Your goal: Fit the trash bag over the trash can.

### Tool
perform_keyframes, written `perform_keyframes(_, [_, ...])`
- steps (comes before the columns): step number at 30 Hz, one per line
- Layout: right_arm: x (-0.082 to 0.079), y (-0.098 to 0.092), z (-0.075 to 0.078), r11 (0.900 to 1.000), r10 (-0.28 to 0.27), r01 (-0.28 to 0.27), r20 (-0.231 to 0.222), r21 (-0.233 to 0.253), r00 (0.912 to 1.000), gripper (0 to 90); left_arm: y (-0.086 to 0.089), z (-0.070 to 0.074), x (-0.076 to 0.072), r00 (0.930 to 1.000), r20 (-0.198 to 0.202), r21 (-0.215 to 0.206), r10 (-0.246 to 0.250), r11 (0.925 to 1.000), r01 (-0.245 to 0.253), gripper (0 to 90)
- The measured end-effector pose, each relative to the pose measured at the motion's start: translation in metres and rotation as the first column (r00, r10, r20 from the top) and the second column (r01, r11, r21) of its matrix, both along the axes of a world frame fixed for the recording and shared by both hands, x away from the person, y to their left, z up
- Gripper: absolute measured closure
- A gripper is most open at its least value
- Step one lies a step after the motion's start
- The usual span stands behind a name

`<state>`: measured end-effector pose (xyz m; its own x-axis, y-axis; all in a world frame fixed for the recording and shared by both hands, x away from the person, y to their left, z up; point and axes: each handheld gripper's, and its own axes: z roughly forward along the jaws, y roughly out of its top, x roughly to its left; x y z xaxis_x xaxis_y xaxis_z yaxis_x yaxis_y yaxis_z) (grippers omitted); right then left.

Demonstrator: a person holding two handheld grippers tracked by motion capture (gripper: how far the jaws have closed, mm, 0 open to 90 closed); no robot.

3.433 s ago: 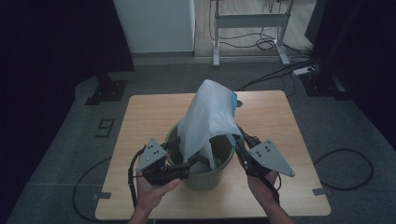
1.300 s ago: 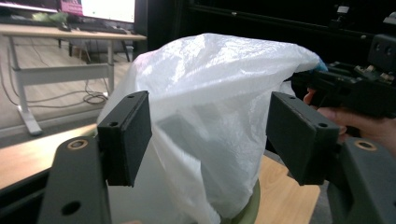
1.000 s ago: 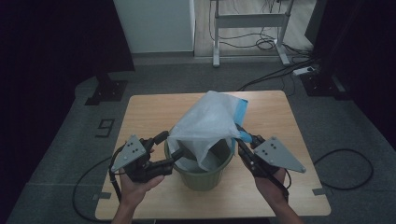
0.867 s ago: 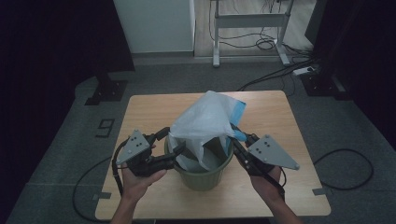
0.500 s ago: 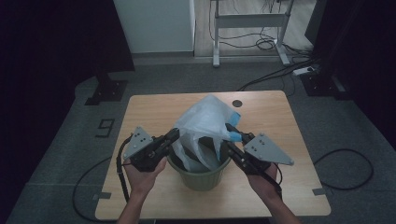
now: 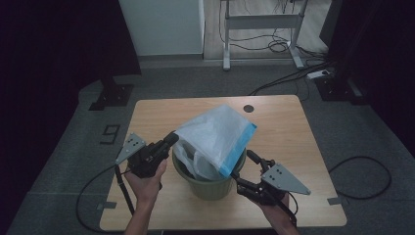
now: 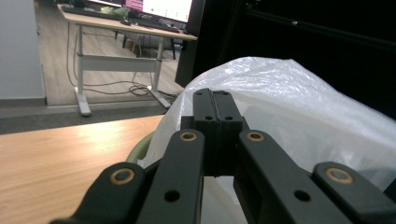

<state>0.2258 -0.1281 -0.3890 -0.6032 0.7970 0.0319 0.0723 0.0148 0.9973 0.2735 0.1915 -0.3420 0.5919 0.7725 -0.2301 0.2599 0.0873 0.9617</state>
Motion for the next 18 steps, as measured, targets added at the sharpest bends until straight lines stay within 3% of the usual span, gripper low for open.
perform_keyframes(5, [-0.005, 0.009, -0.011, 1.0, -0.002, 0.003, -0.026, 0.013, 0.9997, 26.7, 0.0, -0.001, -0.001, 1.0, -0.003, -0.004, -0.003, 1.0, 0.003, 90.0])
perform_keyframes(12, [-0.01, 0.011, -0.017, 1.0, -0.02, 0.02, -0.019, 0.017, 0.9996, 29.6, 0.003, -0.003, -0.002, 0.9999, -0.006, -0.023, -0.012, 0.9997, 0.012, 90.0])
perform_keyframes(17, [-0.004, 0.012, -0.017, 0.999, -0.033, 0.033, 0.014, -0.026, 0.9994, 43.8, 0.003, -0.004, -0.004, 0.9995, -0.01, -0.04, -0.031, 0.9987, 0.031, 90.0])
perform_keyframes(18, [0.003, 0.013, -0.016, 0.998, -0.043, 0.044, 0.022, -0.042, 0.9988, 53.8, 0.003, -0.004, -0.004, 0.9992, -0.009, -0.042, -0.038, 0.9984, 0.037, 90.0])
